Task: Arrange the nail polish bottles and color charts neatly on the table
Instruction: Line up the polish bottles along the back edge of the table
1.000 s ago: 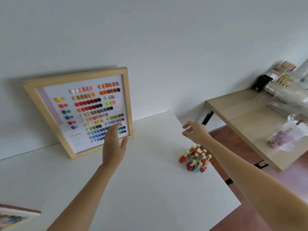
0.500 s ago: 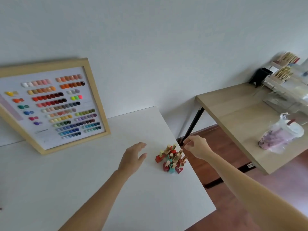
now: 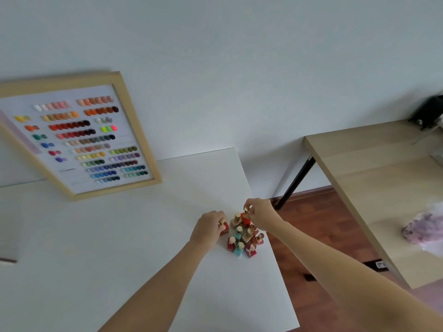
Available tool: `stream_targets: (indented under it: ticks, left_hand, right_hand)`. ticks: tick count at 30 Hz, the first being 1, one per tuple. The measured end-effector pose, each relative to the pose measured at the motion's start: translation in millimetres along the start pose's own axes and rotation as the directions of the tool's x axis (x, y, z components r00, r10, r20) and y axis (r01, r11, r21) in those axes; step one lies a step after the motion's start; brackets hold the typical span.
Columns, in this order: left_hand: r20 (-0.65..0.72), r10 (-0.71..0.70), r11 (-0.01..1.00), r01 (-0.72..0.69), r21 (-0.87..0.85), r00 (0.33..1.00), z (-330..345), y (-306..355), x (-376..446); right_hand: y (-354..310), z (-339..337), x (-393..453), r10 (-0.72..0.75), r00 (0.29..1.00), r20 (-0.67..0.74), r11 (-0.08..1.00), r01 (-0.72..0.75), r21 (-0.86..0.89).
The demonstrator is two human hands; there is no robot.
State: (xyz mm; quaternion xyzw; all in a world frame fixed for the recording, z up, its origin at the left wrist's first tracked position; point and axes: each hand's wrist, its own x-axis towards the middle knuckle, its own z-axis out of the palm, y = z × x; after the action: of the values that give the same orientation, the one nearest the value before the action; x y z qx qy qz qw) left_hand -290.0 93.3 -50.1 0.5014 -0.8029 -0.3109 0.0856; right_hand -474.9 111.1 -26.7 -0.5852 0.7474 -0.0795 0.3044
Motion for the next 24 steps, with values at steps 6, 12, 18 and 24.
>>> stream_targets:
  ticks: [6,12,18,24]
  left_hand:
    - [-0.003,0.008,0.998,-0.008,0.069,1.0,-13,-16,18]
    - [0.001,0.047,0.997,-0.047,0.056,0.999,-21,-21,39]
    - [-0.011,0.03,0.999,-0.03,-0.024,0.999,-14,-25,44]
    - [0.114,0.038,0.997,-0.045,0.059,0.993,-11,-21,54]
  right_hand:
    - [-7,-7,25,-0.118,0.993,-0.023,0.993,0.118,-0.01]
    - [-27,-5,51,-0.202,0.977,0.07,0.979,0.2,0.023]
    - [-21,2,54,-0.204,0.971,0.129,0.976,0.191,0.103]
    - [44,-11,26,-0.047,0.967,0.251,0.999,0.051,-0.007]
